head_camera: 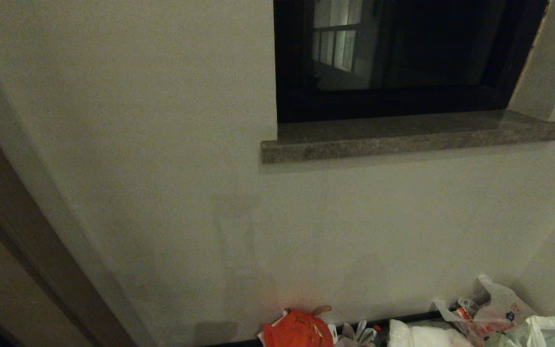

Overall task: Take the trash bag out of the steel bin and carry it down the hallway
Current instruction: Put the trash bag at the door

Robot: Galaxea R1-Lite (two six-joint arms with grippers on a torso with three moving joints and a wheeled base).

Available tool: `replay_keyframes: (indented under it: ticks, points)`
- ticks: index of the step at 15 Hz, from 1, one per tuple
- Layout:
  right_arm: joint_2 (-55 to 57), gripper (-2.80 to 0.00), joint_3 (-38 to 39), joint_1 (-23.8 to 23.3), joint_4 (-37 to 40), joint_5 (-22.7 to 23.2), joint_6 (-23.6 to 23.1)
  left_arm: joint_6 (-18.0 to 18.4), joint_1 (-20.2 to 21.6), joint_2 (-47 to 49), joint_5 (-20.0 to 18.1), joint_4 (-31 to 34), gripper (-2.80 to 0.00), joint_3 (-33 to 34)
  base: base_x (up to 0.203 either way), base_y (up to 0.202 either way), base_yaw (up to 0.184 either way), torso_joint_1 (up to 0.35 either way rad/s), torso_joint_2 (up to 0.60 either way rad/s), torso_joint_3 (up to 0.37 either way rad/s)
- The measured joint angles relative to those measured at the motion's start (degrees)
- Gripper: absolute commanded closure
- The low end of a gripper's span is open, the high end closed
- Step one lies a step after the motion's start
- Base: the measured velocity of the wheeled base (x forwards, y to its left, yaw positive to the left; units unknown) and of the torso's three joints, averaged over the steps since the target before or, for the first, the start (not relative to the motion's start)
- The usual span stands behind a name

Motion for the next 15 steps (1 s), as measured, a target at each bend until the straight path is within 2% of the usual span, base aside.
replay_keyframes:
  ticks: [15]
  points:
    - [0.00,0.00,-0.02,-0.02,-0.01,-0.04,0.00,0.02,0.00,0.00,0.00,0.05,0.00,0.00,0.000,0.000,0.000,0.000,0.00,0.000]
